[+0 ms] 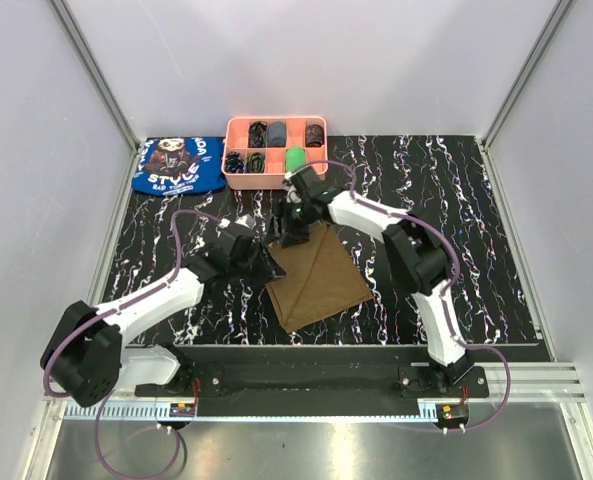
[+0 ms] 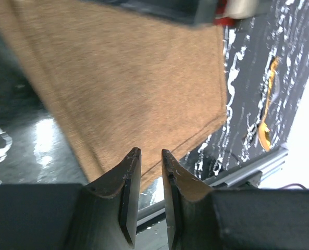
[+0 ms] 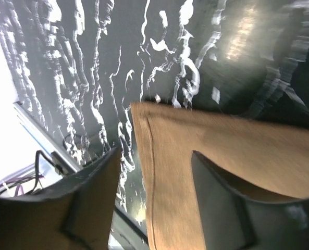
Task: Fold the napkin into a case and place the utensils inside
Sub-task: Fold the top corner of the square-folded napkin at the center of the board, then smooth out the upper triangle-folded napkin at the center of the board.
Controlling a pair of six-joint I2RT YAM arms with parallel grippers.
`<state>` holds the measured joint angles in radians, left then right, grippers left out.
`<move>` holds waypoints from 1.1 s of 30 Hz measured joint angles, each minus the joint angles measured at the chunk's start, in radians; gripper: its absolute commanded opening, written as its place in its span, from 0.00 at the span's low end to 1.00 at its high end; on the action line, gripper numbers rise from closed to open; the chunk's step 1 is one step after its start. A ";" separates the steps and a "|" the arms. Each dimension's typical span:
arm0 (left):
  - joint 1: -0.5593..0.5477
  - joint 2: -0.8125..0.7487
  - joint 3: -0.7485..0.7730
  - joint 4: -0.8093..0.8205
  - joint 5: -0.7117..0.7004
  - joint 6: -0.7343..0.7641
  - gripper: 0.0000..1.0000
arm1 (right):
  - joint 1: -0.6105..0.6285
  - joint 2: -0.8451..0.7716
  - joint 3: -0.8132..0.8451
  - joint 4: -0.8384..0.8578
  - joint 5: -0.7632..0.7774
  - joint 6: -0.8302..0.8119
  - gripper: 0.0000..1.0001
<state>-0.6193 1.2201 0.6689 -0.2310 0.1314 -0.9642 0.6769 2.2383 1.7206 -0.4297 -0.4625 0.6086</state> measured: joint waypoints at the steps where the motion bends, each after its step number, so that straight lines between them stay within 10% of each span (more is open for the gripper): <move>1: -0.005 0.012 0.007 0.010 0.008 0.000 0.25 | -0.015 -0.029 -0.018 -0.005 0.000 -0.006 0.69; 7: -0.057 0.122 0.043 0.066 0.061 0.011 0.23 | -0.169 -0.242 -0.156 -0.007 -0.003 -0.048 0.59; 11: -0.090 0.186 0.045 0.092 0.082 0.013 0.21 | -0.249 -0.274 -0.197 0.007 -0.010 -0.082 0.28; 15: -0.106 0.208 0.036 0.119 0.089 0.014 0.20 | -0.268 -0.236 -0.214 0.024 -0.061 -0.105 0.20; 33: -0.113 0.203 -0.158 0.249 0.100 -0.022 0.19 | -0.375 0.027 -0.183 0.179 -0.239 -0.111 0.17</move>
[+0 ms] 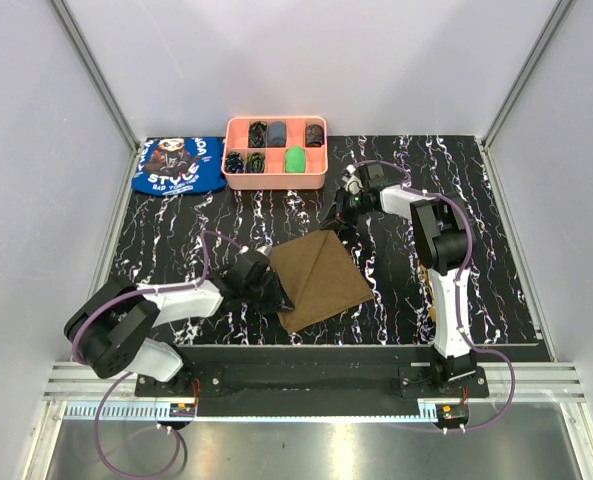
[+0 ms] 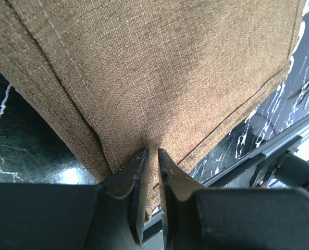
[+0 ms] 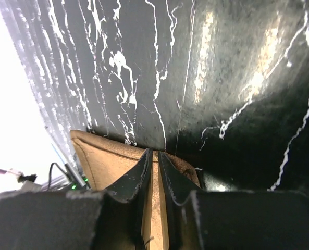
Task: Fold the napkin into a case and place the utensils inside
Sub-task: Smooth out the upper triangle-folded napkin at the center of the board.
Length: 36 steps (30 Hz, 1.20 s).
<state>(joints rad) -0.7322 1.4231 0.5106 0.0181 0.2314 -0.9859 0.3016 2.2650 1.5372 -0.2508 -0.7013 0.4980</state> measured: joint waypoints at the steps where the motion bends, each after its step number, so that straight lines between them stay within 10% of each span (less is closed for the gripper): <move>1: -0.003 -0.005 -0.009 0.011 0.000 -0.003 0.19 | -0.005 0.009 0.008 0.001 -0.017 0.003 0.17; 19: -0.020 -0.245 0.031 -0.121 -0.013 -0.019 0.21 | -0.001 -0.208 -0.031 -0.091 0.094 -0.026 0.44; 36: -0.083 -0.138 -0.137 0.055 -0.009 -0.120 0.27 | 0.224 -0.231 -0.321 0.101 0.080 0.083 0.45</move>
<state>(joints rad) -0.8154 1.2846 0.3737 0.0731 0.2226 -1.1057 0.5255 2.0338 1.2163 -0.1497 -0.6212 0.5812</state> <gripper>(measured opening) 0.196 0.441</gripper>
